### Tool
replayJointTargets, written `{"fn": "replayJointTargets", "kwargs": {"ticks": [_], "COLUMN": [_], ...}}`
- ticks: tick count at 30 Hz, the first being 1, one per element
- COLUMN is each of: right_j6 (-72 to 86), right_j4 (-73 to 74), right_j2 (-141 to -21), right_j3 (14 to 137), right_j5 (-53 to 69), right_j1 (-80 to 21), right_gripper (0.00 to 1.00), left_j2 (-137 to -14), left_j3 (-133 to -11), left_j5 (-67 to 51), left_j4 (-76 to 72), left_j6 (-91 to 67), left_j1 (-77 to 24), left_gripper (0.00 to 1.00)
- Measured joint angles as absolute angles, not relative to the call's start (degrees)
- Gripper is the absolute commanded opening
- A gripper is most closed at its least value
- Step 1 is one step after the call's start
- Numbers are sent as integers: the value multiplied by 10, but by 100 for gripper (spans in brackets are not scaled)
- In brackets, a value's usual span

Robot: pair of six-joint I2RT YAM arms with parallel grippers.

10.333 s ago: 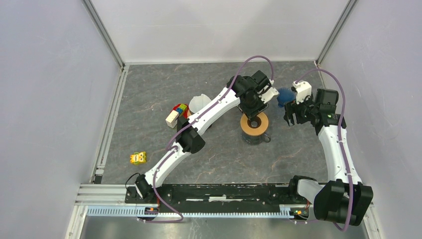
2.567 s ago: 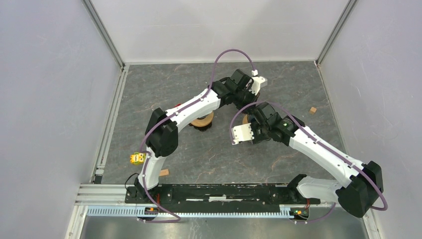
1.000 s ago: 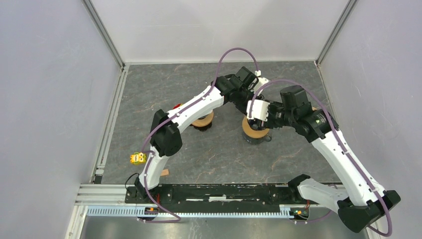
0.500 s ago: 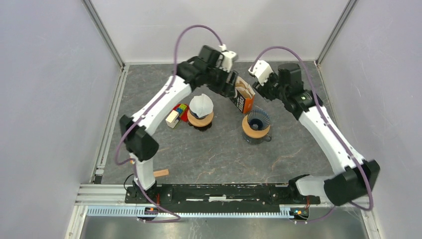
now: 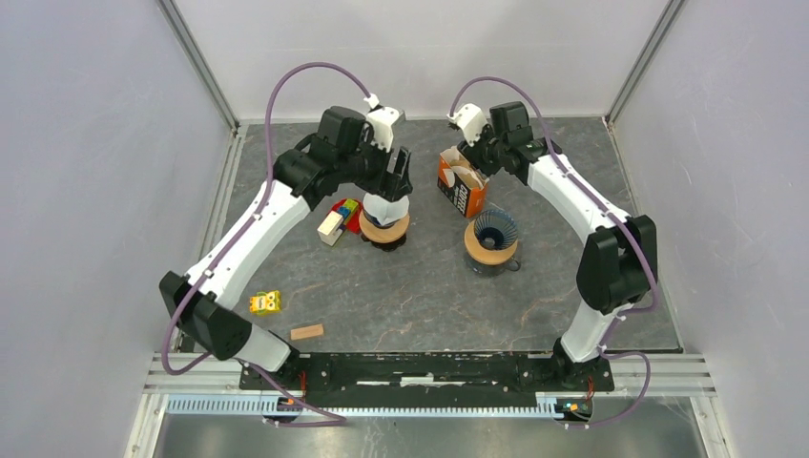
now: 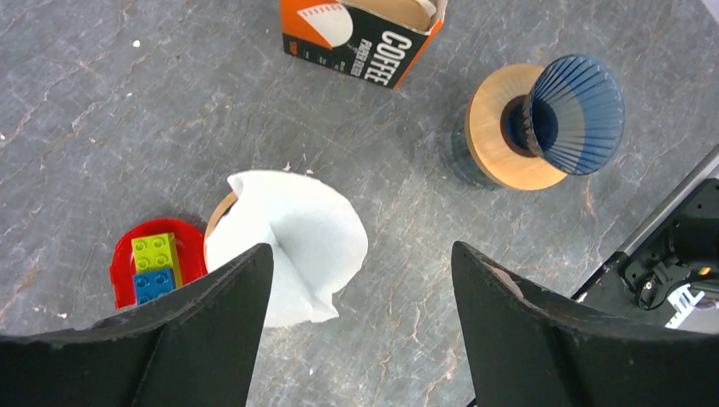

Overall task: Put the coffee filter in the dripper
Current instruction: Pick up the coffee filter from the coffee filter holder.

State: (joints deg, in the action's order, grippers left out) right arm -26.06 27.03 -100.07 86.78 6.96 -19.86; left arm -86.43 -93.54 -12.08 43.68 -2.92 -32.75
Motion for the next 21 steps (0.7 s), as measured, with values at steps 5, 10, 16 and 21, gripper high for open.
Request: {"fn": "replayJointTargets", "kwargs": {"ticks": [5,10,16,21], "right_j6": [-257,-257,-258,-260], "right_j4": [278,280,284,292], "right_j2": [-1018,-1023,-1048,-1064], "right_j3": [876,881,893,893], "right_j5": [83,88,85,77], "right_j1": [-201,-206,-211,-211], "right_gripper": [41,38,35,33], "left_j2": [-830,-827,-827,-826], "left_j3": [-883,-869,-860,-858], "left_j5": [-110,-106,-106,-106], "left_j4": [407,389,382,372], "left_j6": [-27,-27,-27,-27], "left_j1": [-327,-326,-325,-325], "left_gripper": [86,87,88,88]}}
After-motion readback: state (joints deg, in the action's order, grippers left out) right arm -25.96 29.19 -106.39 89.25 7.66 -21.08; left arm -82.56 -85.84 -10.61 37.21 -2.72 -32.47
